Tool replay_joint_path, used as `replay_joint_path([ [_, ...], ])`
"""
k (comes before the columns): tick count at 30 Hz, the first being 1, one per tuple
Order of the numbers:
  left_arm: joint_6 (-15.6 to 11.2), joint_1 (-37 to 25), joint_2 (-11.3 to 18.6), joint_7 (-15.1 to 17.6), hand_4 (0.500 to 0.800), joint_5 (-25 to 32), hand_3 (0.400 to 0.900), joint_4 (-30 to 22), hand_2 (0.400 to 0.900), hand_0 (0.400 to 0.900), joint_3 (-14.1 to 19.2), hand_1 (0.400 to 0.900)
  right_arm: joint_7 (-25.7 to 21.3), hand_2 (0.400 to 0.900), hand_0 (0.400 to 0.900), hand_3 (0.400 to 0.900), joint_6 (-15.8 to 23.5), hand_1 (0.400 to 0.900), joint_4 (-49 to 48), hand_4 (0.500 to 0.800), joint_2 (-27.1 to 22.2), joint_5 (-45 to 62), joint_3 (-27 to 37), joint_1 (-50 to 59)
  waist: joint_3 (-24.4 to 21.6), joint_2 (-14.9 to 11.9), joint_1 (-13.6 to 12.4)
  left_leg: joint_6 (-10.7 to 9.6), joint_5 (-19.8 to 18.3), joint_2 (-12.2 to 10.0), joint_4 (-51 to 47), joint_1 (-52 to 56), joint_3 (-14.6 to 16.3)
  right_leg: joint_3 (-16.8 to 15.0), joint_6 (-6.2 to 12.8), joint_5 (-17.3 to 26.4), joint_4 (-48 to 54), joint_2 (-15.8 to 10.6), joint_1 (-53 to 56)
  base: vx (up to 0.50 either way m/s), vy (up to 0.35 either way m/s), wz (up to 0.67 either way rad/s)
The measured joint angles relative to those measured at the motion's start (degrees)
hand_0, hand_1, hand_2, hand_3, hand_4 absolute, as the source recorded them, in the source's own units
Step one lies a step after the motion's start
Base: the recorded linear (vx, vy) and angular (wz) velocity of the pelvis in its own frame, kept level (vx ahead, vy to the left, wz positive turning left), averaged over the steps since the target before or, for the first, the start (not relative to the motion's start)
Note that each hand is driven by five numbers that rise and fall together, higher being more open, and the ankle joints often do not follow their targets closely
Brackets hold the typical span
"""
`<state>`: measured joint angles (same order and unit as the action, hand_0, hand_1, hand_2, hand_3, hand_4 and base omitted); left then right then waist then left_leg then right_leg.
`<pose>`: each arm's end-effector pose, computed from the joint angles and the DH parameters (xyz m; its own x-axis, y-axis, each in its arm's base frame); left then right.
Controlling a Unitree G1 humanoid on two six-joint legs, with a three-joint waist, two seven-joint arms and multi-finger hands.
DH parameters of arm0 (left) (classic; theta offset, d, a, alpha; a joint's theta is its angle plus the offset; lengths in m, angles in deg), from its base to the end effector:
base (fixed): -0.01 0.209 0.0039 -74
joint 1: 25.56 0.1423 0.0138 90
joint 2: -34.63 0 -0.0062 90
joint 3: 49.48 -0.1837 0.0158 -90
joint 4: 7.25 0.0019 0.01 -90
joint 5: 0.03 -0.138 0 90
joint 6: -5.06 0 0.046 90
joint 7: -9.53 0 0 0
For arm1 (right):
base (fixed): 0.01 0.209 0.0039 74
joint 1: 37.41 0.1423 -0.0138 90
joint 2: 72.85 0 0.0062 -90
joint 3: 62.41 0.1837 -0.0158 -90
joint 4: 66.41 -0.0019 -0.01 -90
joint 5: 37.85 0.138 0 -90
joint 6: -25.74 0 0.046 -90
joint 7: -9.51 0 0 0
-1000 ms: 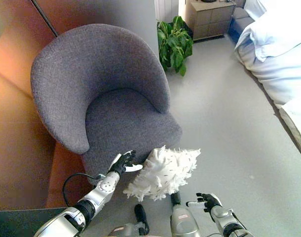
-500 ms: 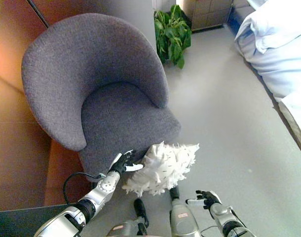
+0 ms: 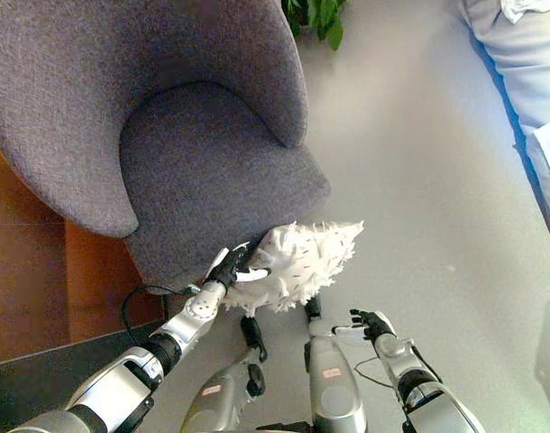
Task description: Pick up the pillow and put it on the sofa.
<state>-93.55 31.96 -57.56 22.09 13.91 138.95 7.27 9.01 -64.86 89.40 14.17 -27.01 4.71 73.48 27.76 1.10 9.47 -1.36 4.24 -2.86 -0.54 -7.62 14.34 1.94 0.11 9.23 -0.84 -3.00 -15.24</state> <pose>0.2745 0.1392 -0.0029 0.9461 -0.0739 -0.3155 0.1977 0.9031 0.3812 0.2069 -0.2195 -0.0599 0.6750 -0.1041 -0.7304 -0.2128 0.9204 -0.3279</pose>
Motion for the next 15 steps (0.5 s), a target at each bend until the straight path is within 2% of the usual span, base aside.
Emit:
replay_joint_path([
  [8, 0.01, -4.58, 1.63, 1.24, 0.8, 0.54, 0.9, 0.13, 0.9, 0.9, -0.5, 0.9, -1.38, 0.9, 0.9, 0.9, -0.06, 0.9, -2.93, 0.8, 0.07, 1.92, -2.29, 3.11, 1.19, -0.64, 1.25, 0.13, 0.08, 0.07, 1.57, -4.26, 0.22, -0.33, 0.02, -0.02, -1.83, -0.28, -4.52, -0.07, -0.009, -0.03],
  [15, 0.0, -7.14, 1.89, 1.95, 0.8, 0.67, 0.9, 0.19, 0.9, 0.9, -0.52, 0.9, -2.85, 0.9, 0.9, 0.9, -0.17, 0.9, -4.44, 0.8, 0.04, 3.01, -3.89, 3.94, 1.33, -0.78, 1.26, 0.19, 0.12, 0.05, 2.23, -8.13, 0.98, -1.17, -0.31, 0.25, -3.02, -0.23, -8.94, -0.02, -0.002, -0.02],
])
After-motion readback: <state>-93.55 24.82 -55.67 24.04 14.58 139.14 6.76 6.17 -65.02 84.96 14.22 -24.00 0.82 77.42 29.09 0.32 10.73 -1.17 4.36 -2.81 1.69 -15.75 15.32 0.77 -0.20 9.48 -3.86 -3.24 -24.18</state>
